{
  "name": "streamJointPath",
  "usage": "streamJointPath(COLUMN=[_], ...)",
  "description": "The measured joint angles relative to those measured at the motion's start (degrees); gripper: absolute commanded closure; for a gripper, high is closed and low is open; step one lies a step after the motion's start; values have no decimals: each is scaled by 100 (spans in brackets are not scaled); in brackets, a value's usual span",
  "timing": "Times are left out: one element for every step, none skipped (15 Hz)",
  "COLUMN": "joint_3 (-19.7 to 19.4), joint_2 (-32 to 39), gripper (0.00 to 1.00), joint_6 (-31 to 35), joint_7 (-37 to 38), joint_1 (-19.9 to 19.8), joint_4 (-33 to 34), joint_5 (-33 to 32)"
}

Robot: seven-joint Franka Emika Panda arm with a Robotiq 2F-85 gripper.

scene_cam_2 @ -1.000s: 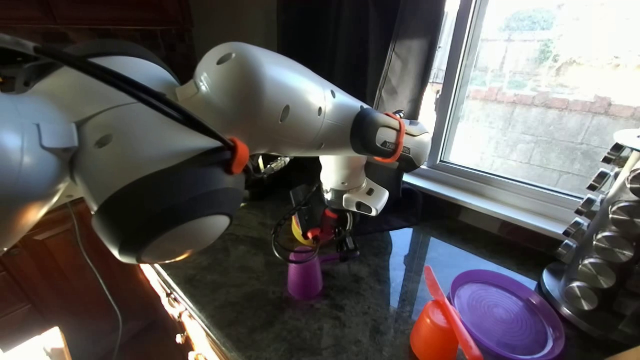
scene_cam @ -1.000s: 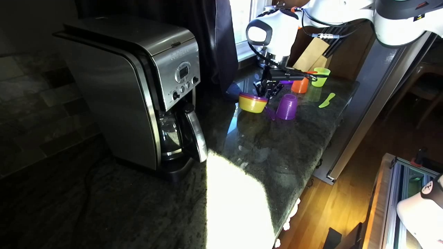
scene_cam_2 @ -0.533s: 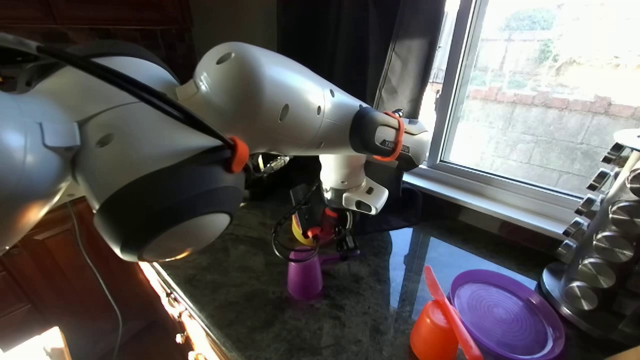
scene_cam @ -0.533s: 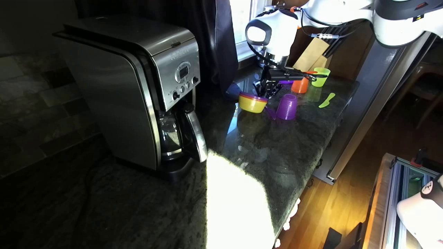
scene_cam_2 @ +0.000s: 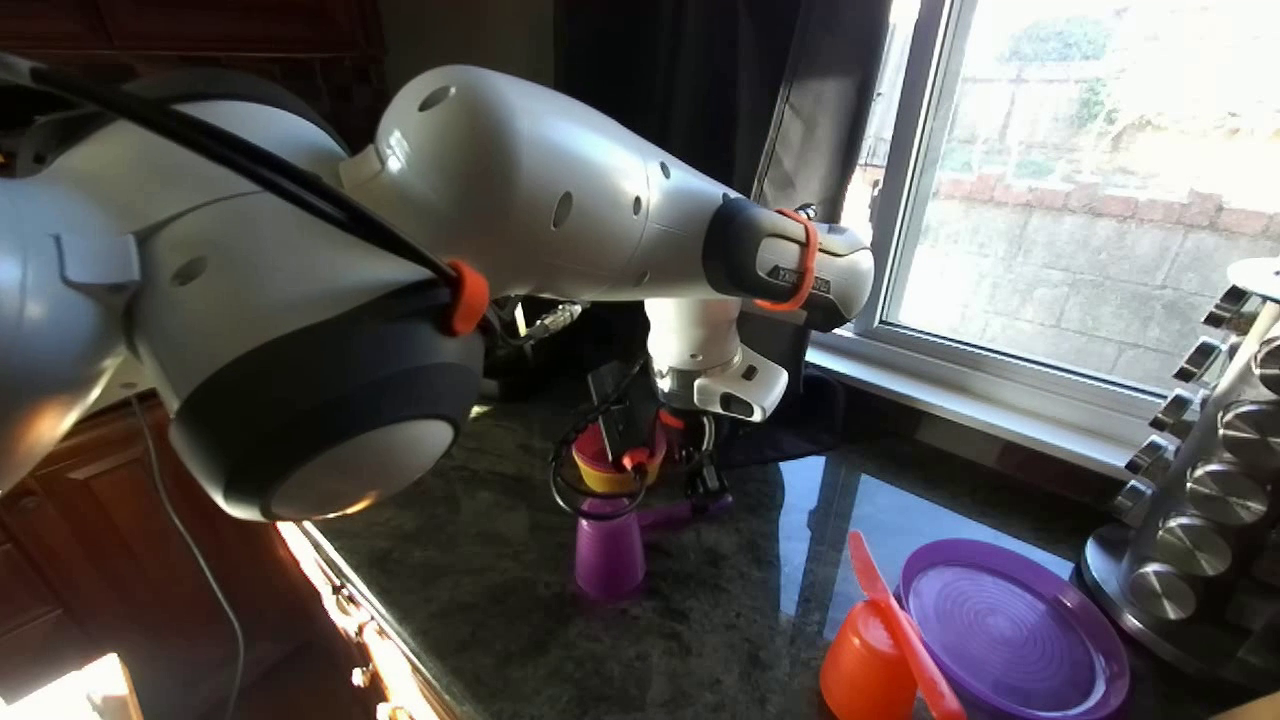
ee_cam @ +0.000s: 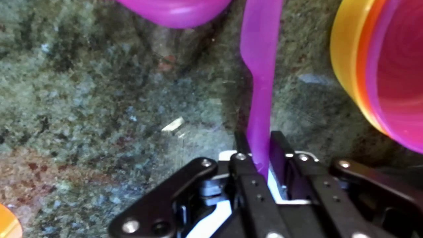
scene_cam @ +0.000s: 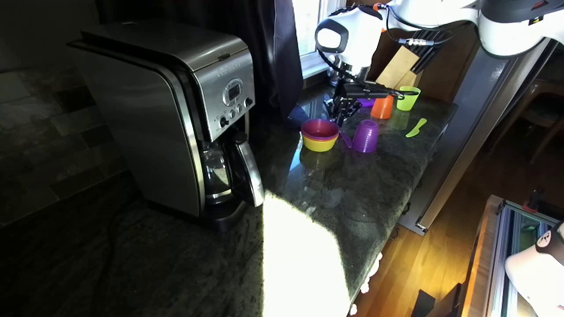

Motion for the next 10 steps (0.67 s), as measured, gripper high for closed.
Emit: streamJointPath(joint_3=[-2,-4,-6,-7,-7,-7,-11,-13,-13,-5], joint_2=[-33,-71,-114,-162,-219,-282,-350,-416,-468,-496], gripper=[94,94,94,94,94,94,87,56,60,60], joint_6=[0,0,0,0,0,0,0,0,1,1], joint_7=[0,0,2,5,6,8,10,11,10,10], joint_1=[-28,-57,-87,-117,-147,-178,-205,-231,-254,-274], joint_4=[4,7,15,23,29,38,50,60,62,54], joint_5=[0,0,0,0,0,0,0,0,0,0])
